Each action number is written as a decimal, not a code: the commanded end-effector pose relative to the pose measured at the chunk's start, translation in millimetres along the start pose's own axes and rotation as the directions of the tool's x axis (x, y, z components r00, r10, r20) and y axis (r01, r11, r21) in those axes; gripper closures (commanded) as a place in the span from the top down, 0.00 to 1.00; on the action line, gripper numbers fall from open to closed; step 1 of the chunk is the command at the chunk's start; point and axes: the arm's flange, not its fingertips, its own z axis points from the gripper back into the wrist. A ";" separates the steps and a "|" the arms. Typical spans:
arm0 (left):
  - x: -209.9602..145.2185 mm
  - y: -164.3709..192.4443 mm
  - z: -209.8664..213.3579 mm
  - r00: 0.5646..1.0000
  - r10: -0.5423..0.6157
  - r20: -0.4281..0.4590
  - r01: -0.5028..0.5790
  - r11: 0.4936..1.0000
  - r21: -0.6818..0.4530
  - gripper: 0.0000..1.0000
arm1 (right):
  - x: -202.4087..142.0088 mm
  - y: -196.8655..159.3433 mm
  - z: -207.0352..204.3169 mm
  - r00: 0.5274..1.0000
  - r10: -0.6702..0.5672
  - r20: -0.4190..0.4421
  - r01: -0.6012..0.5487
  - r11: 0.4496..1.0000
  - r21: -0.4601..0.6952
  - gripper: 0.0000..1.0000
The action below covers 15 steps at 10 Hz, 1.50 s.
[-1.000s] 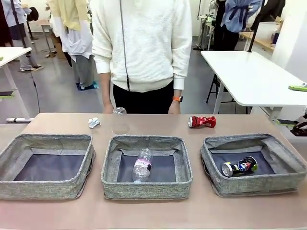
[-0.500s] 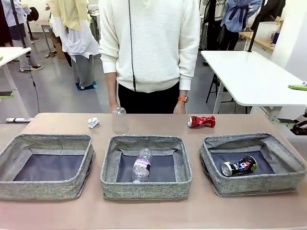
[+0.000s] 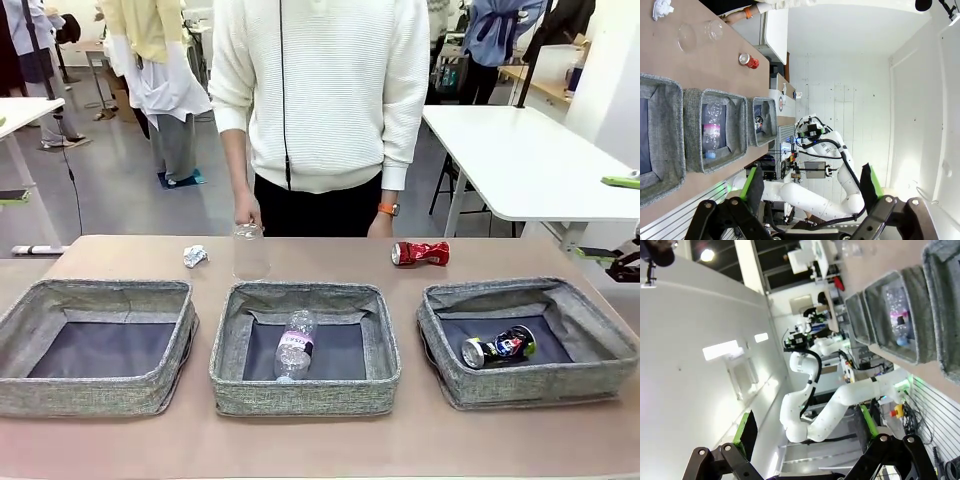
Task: Sort the waste into the appropriate baskets.
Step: Pick up the waste item pointed out by the person.
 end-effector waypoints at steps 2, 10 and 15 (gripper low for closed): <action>-1.9 -2.0 -0.5 1.000 -0.008 -0.001 0.008 1.000 -0.019 1.00 | 0.1 7.7 3.3 1.000 -0.019 -0.009 0.019 1.000 0.001 1.00; -1.9 -2.0 -0.5 1.000 -0.008 -0.001 0.008 1.000 -0.019 1.00 | 0.1 7.7 3.3 1.000 -0.019 -0.009 0.019 1.000 0.001 1.00; 48.7 37.7 -129.1 0.316 -0.949 -0.021 0.856 0.275 0.437 1.00 | 0.1 7.7 3.3 1.000 -0.019 -0.009 0.019 1.000 0.001 1.00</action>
